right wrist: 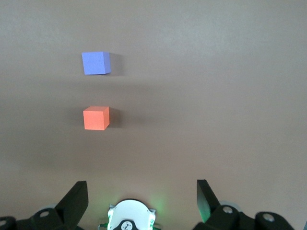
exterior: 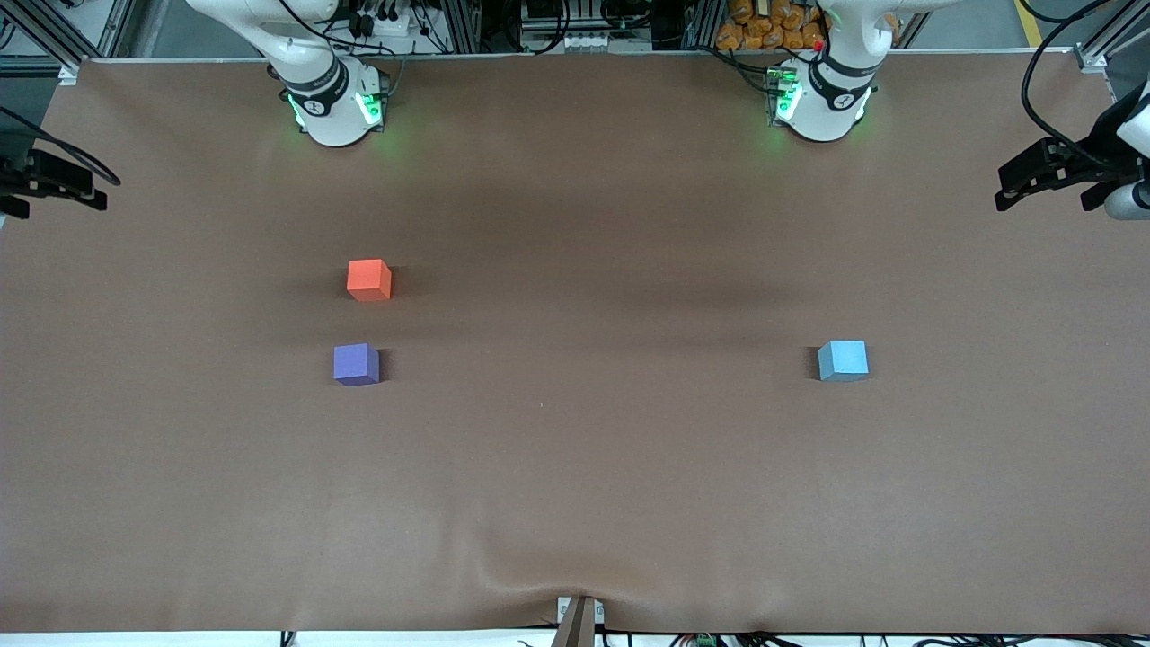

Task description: Place blue block between orange and purple blocks

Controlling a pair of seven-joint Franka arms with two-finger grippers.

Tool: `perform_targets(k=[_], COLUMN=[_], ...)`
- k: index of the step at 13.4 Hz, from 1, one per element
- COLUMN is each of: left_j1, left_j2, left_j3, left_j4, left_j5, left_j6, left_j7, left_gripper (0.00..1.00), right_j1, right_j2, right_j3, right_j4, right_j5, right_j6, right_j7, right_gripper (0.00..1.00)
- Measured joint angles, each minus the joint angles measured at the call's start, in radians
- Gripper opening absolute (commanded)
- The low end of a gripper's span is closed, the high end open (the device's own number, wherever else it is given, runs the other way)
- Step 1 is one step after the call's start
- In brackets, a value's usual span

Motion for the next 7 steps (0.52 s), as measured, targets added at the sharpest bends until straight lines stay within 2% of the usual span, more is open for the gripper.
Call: perform_targets(k=[7], left_j1=[0.002], left_j2=[0.003], left_j3=[0.002], left_j4=[-0.036], left_j5=[-0.004], left_j6=[0.018], left_j7=[0.000], left_gripper=[1.00], right_j1=[0.005], right_j2=[0.003], right_j3=[0.007], right_j4=[-0.014], right_j5=[0.000], right_j6=[-0.006], right_j7=[-0.005], right_gripper=[1.00])
